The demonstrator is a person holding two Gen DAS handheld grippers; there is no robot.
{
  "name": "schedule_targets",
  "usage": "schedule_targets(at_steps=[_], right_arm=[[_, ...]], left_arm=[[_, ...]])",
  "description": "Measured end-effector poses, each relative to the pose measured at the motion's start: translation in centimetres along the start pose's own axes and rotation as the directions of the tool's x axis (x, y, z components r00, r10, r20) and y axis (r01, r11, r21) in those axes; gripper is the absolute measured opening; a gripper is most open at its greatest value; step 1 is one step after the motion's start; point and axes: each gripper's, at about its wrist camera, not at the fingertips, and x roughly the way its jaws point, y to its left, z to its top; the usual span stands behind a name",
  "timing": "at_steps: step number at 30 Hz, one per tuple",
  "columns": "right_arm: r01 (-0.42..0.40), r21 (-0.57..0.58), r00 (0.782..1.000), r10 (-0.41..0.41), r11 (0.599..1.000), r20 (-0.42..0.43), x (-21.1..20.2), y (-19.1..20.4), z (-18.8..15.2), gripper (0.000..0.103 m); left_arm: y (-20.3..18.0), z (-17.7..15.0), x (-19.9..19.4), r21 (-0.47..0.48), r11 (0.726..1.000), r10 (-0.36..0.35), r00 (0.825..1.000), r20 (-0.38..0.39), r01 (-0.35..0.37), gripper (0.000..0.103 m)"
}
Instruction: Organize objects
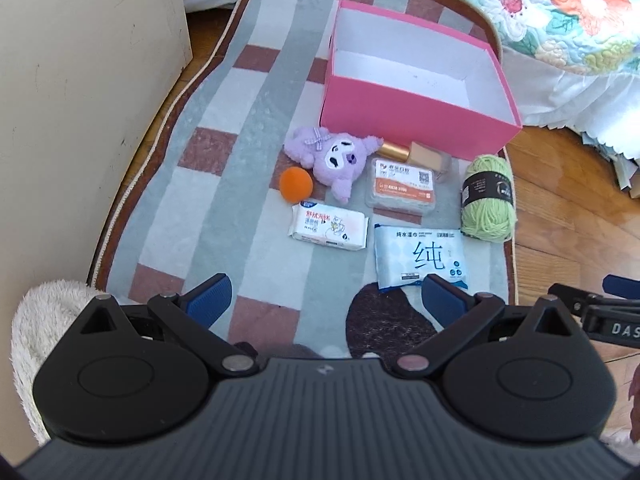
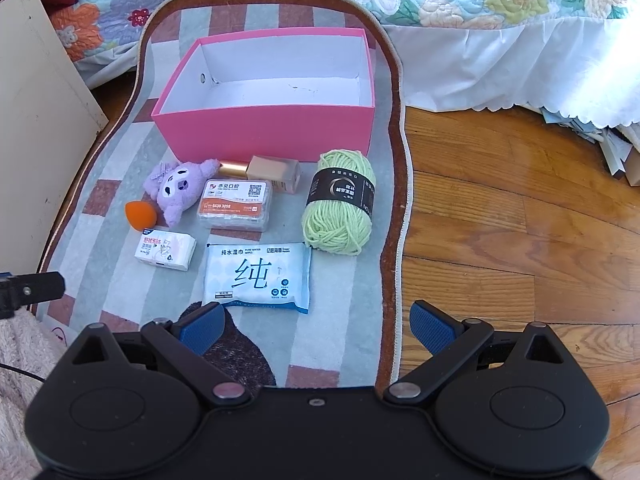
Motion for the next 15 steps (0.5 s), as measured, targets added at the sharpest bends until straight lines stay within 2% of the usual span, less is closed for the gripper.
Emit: schedule_targets(at_steps=[5, 15], right_arm=[[0.007, -0.002, 1.000, -0.007, 1.000, 0.003, -0.18, -0.17, -0.08, 0.101], [-0.002, -0.001, 1.000, 0.002, 1.000, -0.004, -0.12, -0.17, -0.06, 0.101]], left_arm=[[-0.28, 0.00, -0.39, 0.023, 0.999, 0.026, 1.000, 0.010, -0.026, 0.103], [-0.58, -0.01, -0.35, 0.034, 0.999, 0.027, 1.000, -0.002, -0.027, 0.103]])
